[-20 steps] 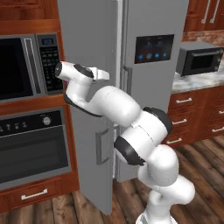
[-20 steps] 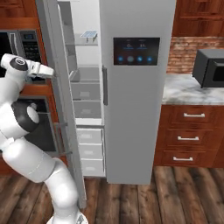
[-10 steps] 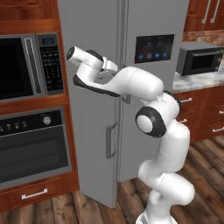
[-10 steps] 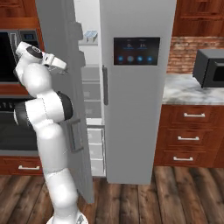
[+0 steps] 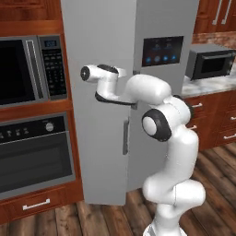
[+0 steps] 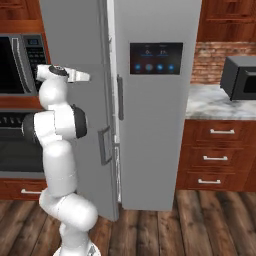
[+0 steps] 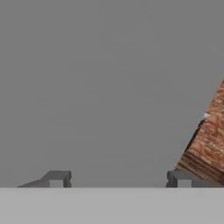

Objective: The ice cube tray has been filled with water. Take the tray and place it in the freezer to make ice. Close the freezer door after placing the tray.

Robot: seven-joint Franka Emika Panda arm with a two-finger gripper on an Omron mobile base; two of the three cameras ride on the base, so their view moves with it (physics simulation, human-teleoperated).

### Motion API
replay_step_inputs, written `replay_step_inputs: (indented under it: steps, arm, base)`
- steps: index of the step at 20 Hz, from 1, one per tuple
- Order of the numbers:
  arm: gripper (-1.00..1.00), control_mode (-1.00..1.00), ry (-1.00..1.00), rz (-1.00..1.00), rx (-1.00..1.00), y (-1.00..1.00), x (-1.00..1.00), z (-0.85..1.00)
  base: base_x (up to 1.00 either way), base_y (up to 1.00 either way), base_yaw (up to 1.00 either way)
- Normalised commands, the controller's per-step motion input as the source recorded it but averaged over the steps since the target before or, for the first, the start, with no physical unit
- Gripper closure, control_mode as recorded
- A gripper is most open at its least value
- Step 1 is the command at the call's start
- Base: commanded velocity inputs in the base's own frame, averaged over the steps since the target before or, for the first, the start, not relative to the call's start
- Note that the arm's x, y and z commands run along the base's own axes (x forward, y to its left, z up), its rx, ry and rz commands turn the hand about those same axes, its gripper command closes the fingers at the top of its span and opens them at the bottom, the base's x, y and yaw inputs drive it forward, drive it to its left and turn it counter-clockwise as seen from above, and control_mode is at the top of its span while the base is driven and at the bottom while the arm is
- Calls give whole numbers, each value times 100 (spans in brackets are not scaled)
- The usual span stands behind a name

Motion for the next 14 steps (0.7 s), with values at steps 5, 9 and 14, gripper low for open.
replay_step_inputs:
  steps: [5, 9, 14]
  arm:
    - [-100, -100, -31, 34, 1, -100, 82, -14]
    - [-100, -100, -26, 29, 1, -85, 61, -2]
    - [-100, -100, -23, 19, 0, -17, 34, 0]
  base:
    - [0, 0, 0]
    - [0, 0, 0]
    - [0, 0, 0]
